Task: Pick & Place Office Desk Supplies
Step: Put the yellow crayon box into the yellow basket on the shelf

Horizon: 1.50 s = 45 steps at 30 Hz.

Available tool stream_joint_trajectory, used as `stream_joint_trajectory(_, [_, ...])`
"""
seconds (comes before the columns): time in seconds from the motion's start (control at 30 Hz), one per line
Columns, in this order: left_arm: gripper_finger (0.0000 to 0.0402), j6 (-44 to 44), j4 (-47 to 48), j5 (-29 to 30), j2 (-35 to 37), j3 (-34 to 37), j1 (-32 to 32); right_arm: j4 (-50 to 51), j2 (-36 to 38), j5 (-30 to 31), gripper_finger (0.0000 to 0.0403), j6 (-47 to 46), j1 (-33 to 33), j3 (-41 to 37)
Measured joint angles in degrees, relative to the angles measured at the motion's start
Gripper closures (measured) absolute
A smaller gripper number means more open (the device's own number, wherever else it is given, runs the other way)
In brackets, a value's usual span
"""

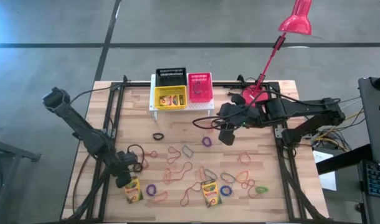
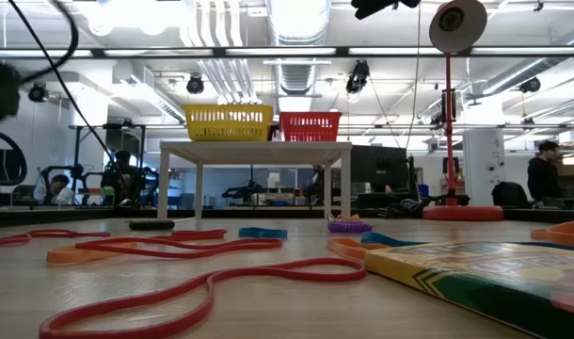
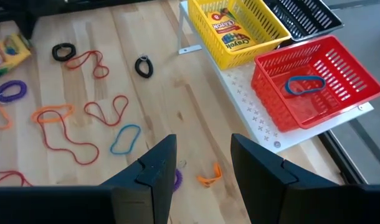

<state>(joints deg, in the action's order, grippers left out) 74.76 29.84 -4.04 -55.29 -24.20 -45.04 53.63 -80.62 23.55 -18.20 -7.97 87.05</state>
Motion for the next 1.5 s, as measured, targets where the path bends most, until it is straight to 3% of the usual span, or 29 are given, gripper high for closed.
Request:
stream_joint_trajectory(0.23, [0.04, 0.01, 2.21, 2.87, 0.0, -8.36, 0.03, -1.15, -0.76, -2.56, 0.0257, 3.37, 0.2, -0.69])
stream_joint_trajectory(0.5, [0.0401, 0.26, 2.57, 10.89, 0.0, -11.05, 1.56, -21.92, -2.18, -24.55, 0.0257, 4.06, 2.1, -10.2])
stream_joint_trajectory(0.67, [0.0401, 0.16, 2.13, 14.45, 0.0, -11.07, 2.78, -36.45, -6.8, -33.37, 0.0245, 0.95, 1.92, -15.62])
stream_joint_trajectory(0.83, [0.0401, -1.76, 1.26, 18.74, 0.0, -11.09, 2.83, -46.72, -15.27, -38.76, 0.021, -2.44, 1.44, -15.94])
stream_joint_trajectory(1.2, [0.0401, -7.95, -0.26, 22.97, 0.0, -11.09, 2.81, -47.23, -39.52, -38.64, 0.0182, 2.51, -2.65, 7.42])
stream_joint_trajectory(1.5, [0.0401, -7.69, -0.34, 22.47, 0.0, -11.09, 1.33, -22.29, -54.35, -38.63, 0.0184, 15.58, -5.61, 32.34])
